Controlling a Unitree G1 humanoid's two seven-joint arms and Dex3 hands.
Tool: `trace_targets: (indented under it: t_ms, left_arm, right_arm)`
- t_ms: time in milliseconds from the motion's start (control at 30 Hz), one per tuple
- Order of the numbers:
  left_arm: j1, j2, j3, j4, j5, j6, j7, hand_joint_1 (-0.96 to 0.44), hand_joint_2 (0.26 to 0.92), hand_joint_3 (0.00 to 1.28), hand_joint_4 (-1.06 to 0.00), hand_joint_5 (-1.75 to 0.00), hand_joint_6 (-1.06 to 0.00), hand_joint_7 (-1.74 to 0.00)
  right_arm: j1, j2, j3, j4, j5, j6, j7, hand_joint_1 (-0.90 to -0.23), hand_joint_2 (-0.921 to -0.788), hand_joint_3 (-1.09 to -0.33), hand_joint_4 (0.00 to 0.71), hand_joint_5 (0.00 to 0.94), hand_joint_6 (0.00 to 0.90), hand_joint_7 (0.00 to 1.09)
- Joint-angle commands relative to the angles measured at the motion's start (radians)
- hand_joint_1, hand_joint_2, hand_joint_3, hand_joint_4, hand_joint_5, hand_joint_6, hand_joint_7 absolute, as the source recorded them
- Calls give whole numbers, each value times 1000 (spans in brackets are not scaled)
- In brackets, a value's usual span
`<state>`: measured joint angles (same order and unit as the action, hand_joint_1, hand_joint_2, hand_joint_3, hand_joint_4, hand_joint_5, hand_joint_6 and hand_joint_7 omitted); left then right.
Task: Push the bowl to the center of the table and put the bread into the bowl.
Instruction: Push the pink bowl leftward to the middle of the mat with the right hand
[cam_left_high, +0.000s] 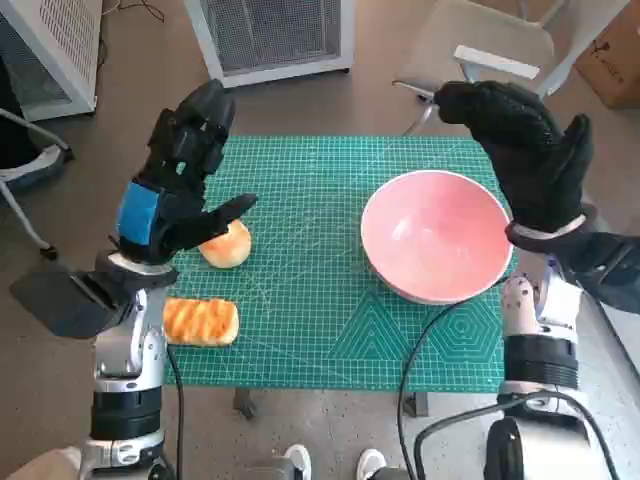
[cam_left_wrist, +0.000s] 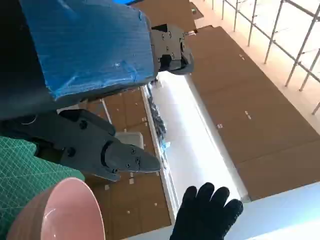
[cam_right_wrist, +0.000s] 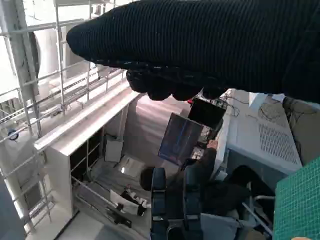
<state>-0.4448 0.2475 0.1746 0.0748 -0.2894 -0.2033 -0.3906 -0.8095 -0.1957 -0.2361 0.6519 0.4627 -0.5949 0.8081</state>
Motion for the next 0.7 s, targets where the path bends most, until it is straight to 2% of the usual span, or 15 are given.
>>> trace_targets:
  t_ms: [33,700]
  left_arm:
    - [10,6,6,-21,-9,9,2,-253,908,171,-96,0,1,-488]
    - [16,7,8,-32,-13,20,2,-260,906,174,-96,-1,1,-487]
  right_arm:
    - [25,0,3,1,-14,12,-8,-629,-921,-660,203,0,141,320]
    - [30,1,8,-1,-15,12,-11,-629,-921,-661,203,0,137,326]
